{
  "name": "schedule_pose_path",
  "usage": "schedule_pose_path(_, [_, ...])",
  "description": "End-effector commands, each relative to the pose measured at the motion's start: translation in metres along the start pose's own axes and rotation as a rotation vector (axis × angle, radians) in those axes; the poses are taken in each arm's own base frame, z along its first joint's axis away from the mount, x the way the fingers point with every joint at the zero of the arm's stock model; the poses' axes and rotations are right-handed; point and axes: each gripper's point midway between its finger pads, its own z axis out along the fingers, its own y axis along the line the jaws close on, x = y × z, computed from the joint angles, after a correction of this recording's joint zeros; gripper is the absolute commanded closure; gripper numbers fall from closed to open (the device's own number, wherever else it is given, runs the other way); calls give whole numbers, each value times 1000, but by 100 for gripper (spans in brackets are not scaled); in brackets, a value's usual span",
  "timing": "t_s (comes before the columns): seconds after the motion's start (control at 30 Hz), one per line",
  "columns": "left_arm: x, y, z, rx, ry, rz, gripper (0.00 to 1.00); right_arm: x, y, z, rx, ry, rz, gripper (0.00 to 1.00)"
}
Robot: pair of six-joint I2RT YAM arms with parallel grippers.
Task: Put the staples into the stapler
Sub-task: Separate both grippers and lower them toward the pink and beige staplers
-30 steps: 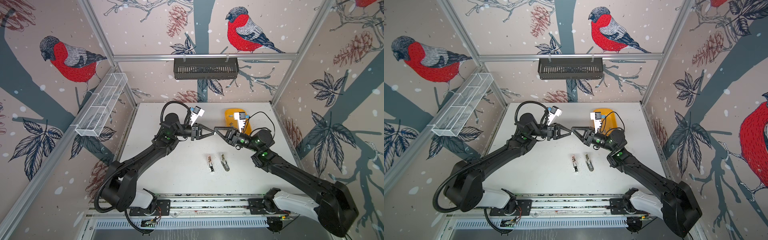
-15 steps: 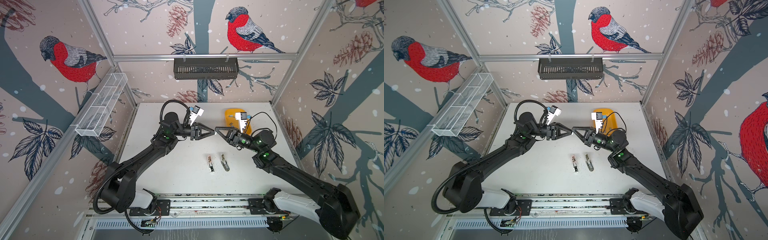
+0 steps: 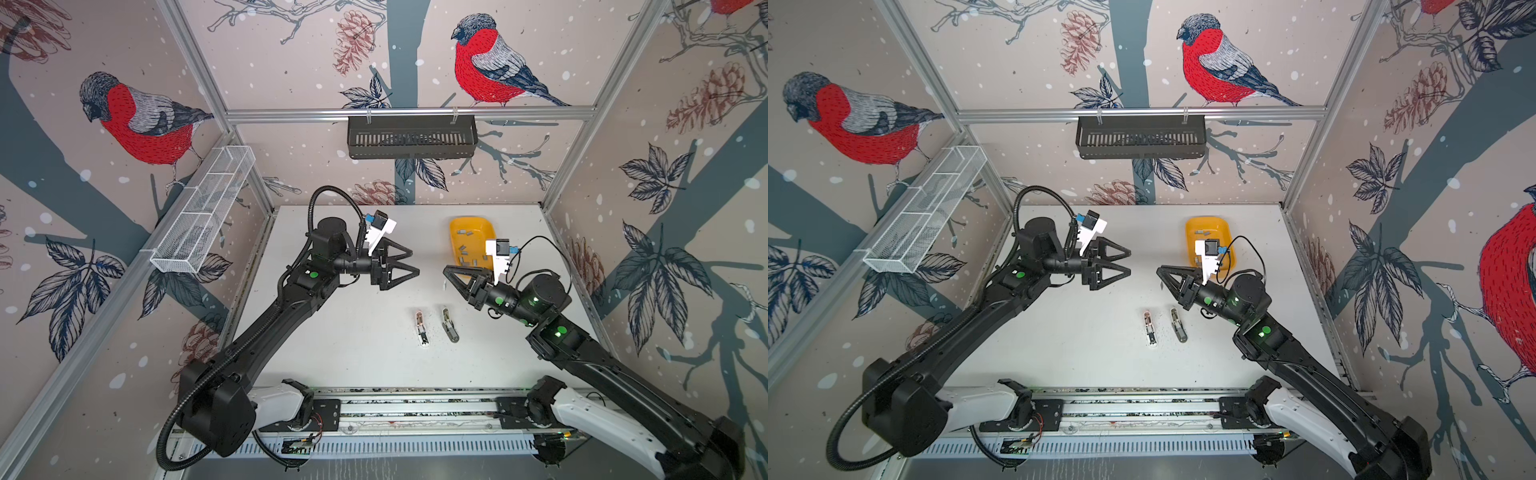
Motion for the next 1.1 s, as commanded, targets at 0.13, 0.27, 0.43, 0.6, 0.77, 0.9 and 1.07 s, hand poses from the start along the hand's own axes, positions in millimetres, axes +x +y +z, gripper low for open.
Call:
schedule_pose_path(0.13, [68,-12,-19,-137,113,22,3,47,-32,-4,233,73,-51,77])
schedule_pose_path(0.27, [80,-16,-28,-180,40,-5,3,65,-65,-11,386,86,-52,77])
schedule_pose_path(0.43, [101,-8,-24,-279,27,-50,3,75,-83,-19,470,123,-68,77])
schedule_pose_path(0.6, [111,-7,-14,-288,69,-63,3,79,-96,-31,545,128,-61,75])
schedule_pose_path(0.77, [112,-8,-4,-295,86,-61,5,85,-115,-57,694,146,-21,73])
schedule_pose_path(0.9, [117,-8,16,-344,105,-49,11,98,-113,-72,696,197,17,65])
schedule_pose_path(1.07, [125,-13,40,-315,153,-71,16,101,-112,-98,761,227,58,59])
